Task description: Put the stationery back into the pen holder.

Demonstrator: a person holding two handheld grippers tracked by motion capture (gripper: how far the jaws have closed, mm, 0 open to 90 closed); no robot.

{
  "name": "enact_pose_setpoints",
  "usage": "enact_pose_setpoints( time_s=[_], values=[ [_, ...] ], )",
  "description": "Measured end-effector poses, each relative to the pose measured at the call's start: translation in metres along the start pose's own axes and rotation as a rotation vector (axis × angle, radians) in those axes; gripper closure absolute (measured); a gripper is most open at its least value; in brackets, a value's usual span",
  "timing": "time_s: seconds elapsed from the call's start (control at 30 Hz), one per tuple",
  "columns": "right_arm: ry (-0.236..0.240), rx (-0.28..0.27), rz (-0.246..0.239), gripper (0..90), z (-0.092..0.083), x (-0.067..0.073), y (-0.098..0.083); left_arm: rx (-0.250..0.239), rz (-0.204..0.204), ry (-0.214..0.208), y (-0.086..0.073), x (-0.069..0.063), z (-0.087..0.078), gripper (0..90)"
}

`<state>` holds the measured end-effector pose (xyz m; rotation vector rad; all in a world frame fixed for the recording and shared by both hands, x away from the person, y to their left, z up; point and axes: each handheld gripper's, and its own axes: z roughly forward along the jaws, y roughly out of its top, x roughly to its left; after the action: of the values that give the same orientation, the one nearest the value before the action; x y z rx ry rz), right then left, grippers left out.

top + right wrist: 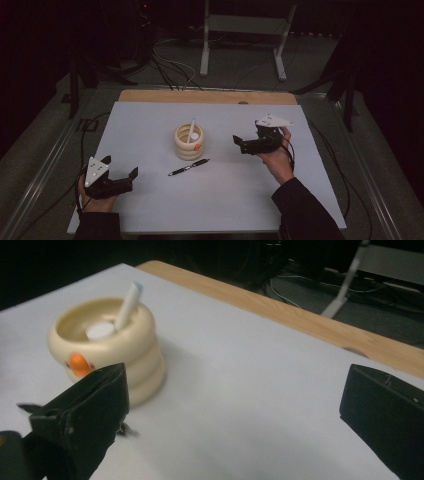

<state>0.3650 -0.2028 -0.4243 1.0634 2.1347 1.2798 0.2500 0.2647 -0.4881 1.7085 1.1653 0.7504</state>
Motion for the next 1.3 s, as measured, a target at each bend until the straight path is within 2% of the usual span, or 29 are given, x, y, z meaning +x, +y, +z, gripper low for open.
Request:
enact_pose_setpoints(
  time_s=[0.1,0.3,0.53,0.73,0.93,1.03,1.3],
  values=[
    [-0.006,-0.006,0.003,0.0,-0.007,-0.003,-0.012,0.002,0.0,-0.001,0.0,0.0,0.0,0.2],
    [-0.047,-0.007,-0.054,0.0,-0.021,-0.004,-0.035,0.006,0.002,-0.01,0.0,-0.001,0.001,0.2],
    [-0.055,-0.026,-0.004,0.0,-0.039,-0.013,-0.058,0.008,-0.006,-0.011,0.0,-0.002,0.001,0.2],
    [-0.043,-0.057,0.038,0.0,-0.049,-0.017,-0.068,0.012,-0.007,-0.021,0.003,-0.005,0.003,0.2],
    [-0.032,-0.079,0.07,0.0,-0.058,-0.021,-0.074,0.031,0.012,-0.021,0.008,-0.011,0.005,0.2],
    [-0.036,-0.081,0.06,0.0,-0.06,-0.021,-0.074,0.036,0.025,-0.027,0.014,-0.013,0.005,0.2],
    [-0.034,-0.091,0.083,0.0,-0.063,-0.023,-0.08,0.058,0.06,-0.058,0.025,-0.017,0.012,0.2]
  ],
)
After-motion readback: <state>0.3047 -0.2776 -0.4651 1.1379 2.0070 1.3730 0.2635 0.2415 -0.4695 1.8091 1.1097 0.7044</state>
